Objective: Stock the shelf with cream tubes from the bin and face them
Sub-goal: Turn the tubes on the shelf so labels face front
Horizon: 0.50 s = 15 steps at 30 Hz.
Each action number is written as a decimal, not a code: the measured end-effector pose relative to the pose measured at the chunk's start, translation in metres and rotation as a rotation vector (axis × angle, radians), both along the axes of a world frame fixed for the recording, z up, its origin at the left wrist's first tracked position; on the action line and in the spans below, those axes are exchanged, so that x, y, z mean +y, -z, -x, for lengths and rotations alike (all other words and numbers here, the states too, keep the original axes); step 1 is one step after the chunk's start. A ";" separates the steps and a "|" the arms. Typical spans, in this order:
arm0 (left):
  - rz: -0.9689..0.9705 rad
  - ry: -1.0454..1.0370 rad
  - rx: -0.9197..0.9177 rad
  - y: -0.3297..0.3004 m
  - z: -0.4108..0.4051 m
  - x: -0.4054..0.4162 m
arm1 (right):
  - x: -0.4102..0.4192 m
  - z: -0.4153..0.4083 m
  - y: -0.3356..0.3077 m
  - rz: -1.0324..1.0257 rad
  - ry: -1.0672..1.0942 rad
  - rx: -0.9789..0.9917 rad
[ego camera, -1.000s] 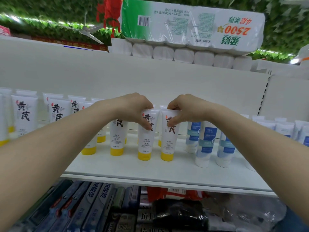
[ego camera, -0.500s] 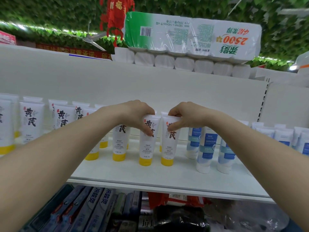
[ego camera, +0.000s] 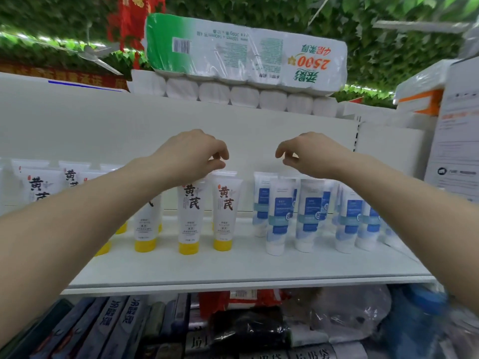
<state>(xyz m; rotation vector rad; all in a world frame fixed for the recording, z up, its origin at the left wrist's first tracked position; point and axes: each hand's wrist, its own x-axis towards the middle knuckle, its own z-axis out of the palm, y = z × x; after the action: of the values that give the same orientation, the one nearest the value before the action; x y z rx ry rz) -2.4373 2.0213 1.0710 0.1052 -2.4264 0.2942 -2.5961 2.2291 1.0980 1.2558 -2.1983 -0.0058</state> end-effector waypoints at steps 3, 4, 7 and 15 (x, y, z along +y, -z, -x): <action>0.067 0.000 0.010 -0.008 0.023 0.019 | 0.022 0.020 -0.007 0.005 0.027 0.067; 0.088 -0.004 0.009 -0.011 0.032 0.025 | 0.027 0.029 -0.008 0.006 0.027 0.081; 0.101 -0.042 -0.025 -0.016 0.064 0.038 | 0.032 0.060 -0.010 -0.003 -0.015 0.040; -0.135 -0.110 -0.345 -0.022 0.131 0.054 | 0.012 0.124 -0.014 -0.208 -0.175 -0.260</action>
<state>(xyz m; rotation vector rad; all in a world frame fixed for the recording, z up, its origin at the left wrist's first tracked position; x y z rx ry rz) -2.5680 2.0748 1.0933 0.2681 -2.7886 0.2101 -2.7198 2.2408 1.1117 1.6428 -2.3443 -0.0005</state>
